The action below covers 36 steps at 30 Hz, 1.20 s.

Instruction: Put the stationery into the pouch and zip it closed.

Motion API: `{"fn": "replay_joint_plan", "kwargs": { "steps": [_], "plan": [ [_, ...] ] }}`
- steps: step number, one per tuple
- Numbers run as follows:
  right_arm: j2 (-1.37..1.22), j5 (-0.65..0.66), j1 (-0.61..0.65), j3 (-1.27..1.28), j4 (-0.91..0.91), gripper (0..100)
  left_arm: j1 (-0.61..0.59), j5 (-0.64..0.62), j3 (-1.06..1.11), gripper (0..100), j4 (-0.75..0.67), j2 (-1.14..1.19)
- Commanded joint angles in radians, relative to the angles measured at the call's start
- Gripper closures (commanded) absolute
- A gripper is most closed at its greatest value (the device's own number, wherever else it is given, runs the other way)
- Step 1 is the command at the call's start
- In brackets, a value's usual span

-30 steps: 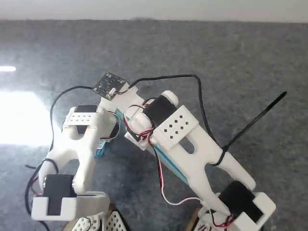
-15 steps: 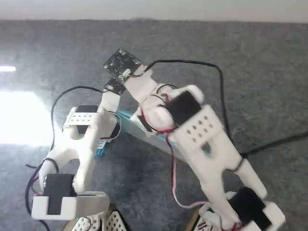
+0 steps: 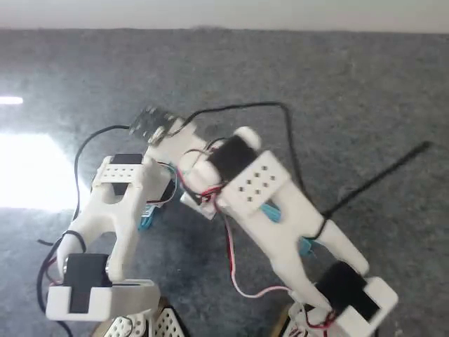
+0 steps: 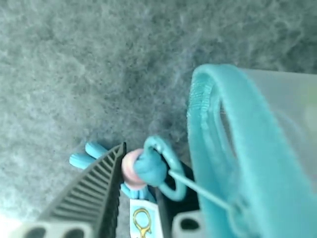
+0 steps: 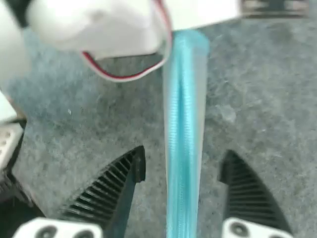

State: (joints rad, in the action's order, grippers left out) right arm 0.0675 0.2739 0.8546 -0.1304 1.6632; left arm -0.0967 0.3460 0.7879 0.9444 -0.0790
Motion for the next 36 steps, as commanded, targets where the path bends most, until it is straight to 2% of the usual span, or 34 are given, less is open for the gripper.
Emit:
{"fn": "replay_joint_plan", "kwargs": {
  "steps": [1,4,6,8,9,10,12,20,29,36],
  "plan": [
    [-0.028,0.023,-0.021,-0.054,0.008,71.6,-0.011,0.006,-0.005,99,-0.012,-0.002],
    [-0.047,0.023,-0.031,-0.054,-0.007,76.2,-0.011,0.006,-0.005,99,-0.012,-0.002],
    [-0.039,0.020,-0.031,-0.052,-0.033,85.2,-0.011,0.006,-0.005,99,-0.012,-0.002],
    [-0.033,-0.014,-0.031,-0.048,-0.054,98.7,-0.011,0.006,-0.004,99,-0.012,-0.002],
    [-0.038,-0.029,-0.031,-0.046,-0.054,99.8,-0.011,0.006,-0.004,99,-0.012,-0.002],
    [-0.045,-0.029,-0.031,-0.040,-0.051,96.9,-0.011,0.006,-0.004,99,-0.012,-0.002],
    [-0.053,-0.012,-0.031,-0.012,-0.064,99.8,-0.011,0.006,-0.004,99,-0.012,-0.002],
    [-0.053,-0.048,-0.104,0.032,-0.185,99.1,-0.011,0.006,-0.004,99,-0.014,-0.002],
    [0.122,-0.023,-0.177,-0.031,-0.160,99.2,0.011,0.008,-0.018,99,0.006,0.035],
    [0.137,-0.018,-0.223,-0.127,-0.124,99.2,0.015,0.008,-0.108,99,0.071,0.137]
  ]
}}
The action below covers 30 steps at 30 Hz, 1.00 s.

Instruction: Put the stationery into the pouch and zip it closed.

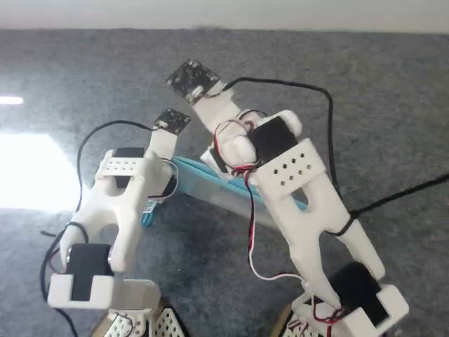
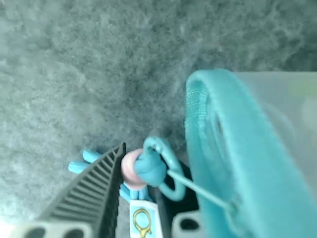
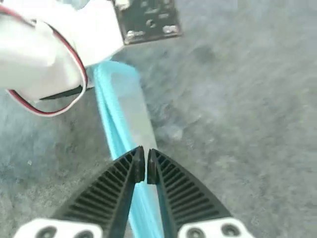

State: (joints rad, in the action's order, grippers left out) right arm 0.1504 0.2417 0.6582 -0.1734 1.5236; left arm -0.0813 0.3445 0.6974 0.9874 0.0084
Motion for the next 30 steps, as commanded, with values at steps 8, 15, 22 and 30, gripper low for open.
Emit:
{"fn": "replay_joint_plan", "kwargs": {
  "steps": [8,15,22,30],
  "plan": [
    [0.044,0.005,0.033,-0.040,0.091,95.1,0.000,0.009,-0.024,99,0.028,0.054],
    [0.044,0.038,0.097,0.129,0.001,69.7,0.000,0.009,-0.022,99,0.028,0.054],
    [-0.021,0.051,0.127,0.190,-0.050,69.0,0.000,0.009,-0.021,99,0.026,0.054],
    [-0.162,0.058,0.076,0.201,-0.090,86.4,-0.002,0.011,-0.021,99,0.026,0.054]
  ]
}}
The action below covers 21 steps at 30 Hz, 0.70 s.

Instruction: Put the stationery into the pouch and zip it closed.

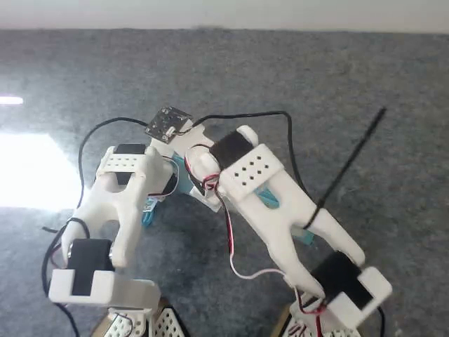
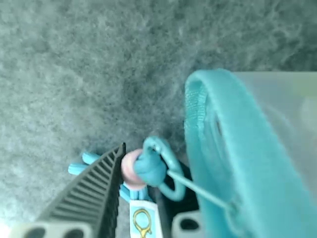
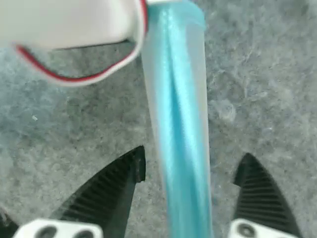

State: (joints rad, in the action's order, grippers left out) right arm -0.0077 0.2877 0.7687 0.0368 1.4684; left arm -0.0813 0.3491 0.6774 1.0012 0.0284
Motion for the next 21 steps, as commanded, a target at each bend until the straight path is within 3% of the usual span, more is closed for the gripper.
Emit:
{"fn": "replay_joint_plan", "kwargs": {
  "steps": [1,2,8,21],
  "plan": [
    [-0.012,0.005,-0.053,-0.009,-0.050,94.4,-0.002,0.006,-0.001,99,0.012,0.034],
    [-0.019,0.002,-0.068,-0.008,-0.065,99.8,-0.002,0.006,-0.001,99,0.011,0.034],
    [0.024,-0.002,-0.150,-0.011,-0.094,99.1,-0.002,0.002,-0.004,99,0.009,0.032],
    [0.562,-0.014,-0.136,0.264,-0.202,99.2,-0.017,-0.002,-0.082,99,0.012,0.032]
  ]
}}
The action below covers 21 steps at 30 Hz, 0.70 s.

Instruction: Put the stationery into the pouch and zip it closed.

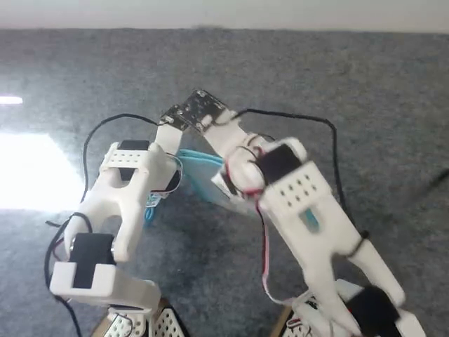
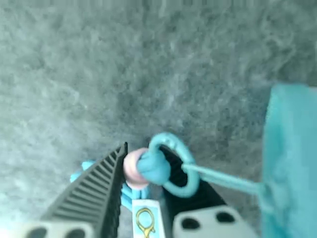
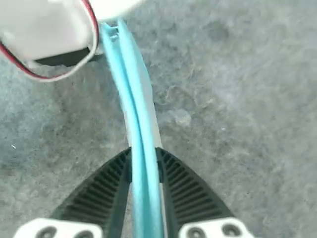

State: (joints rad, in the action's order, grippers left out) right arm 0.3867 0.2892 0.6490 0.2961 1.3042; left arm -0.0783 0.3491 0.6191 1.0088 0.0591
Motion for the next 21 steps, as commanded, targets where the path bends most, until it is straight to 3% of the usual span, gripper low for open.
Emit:
{"fn": "replay_joint_plan", "kwargs": {
  "steps": [1,8,15,21],
  "plan": [
    [0.189,-0.018,-0.016,0.006,-0.035,99.2,-0.018,-0.002,-0.025,99,0.005,0.002],
    [0.283,-0.055,-0.022,0.005,-0.025,99.2,-0.008,-0.002,-0.021,99,0.031,0.002],
    [0.298,-0.063,-0.022,0.011,-0.027,99.2,0.133,0.002,0.084,99,0.061,0.002],
    [0.303,-0.064,-0.068,-0.003,-0.036,99.2,0.147,0.003,0.104,99,0.087,0.002]
  ]
}}
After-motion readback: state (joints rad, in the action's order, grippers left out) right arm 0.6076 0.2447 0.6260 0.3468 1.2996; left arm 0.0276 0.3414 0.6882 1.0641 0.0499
